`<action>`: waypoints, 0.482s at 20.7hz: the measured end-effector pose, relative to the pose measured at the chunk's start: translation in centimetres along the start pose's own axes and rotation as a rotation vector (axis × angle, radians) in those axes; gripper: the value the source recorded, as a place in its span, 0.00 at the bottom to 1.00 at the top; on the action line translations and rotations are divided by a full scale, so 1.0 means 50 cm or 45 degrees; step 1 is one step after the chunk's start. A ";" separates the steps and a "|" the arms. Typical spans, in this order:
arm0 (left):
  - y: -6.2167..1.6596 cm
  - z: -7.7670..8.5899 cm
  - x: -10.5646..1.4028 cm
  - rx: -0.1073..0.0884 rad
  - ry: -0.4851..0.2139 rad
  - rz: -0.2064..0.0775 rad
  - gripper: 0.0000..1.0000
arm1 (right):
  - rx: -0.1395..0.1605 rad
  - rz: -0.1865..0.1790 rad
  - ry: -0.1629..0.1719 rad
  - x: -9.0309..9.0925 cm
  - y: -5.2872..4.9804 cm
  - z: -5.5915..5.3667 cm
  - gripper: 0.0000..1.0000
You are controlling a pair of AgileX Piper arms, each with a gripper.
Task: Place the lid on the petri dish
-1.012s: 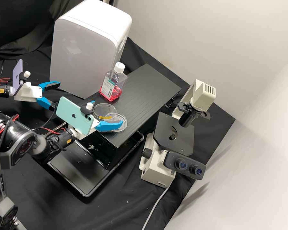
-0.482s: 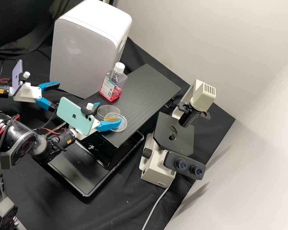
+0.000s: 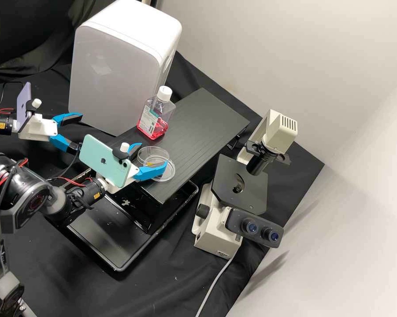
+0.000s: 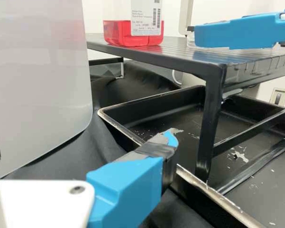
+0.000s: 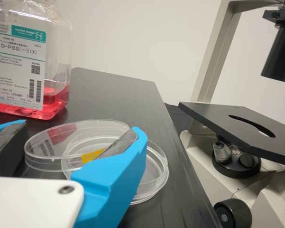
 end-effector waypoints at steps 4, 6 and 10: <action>0.000 0.000 0.000 0.000 0.000 0.000 1.00 | 0.000 0.000 0.000 0.000 0.000 0.000 0.00; 0.000 0.000 0.000 0.000 -0.001 0.000 1.00 | 0.000 0.000 0.000 0.000 0.000 0.000 0.00; -0.002 0.007 0.001 0.002 -0.013 -0.004 1.00 | 0.000 0.000 0.000 0.000 0.000 0.000 0.00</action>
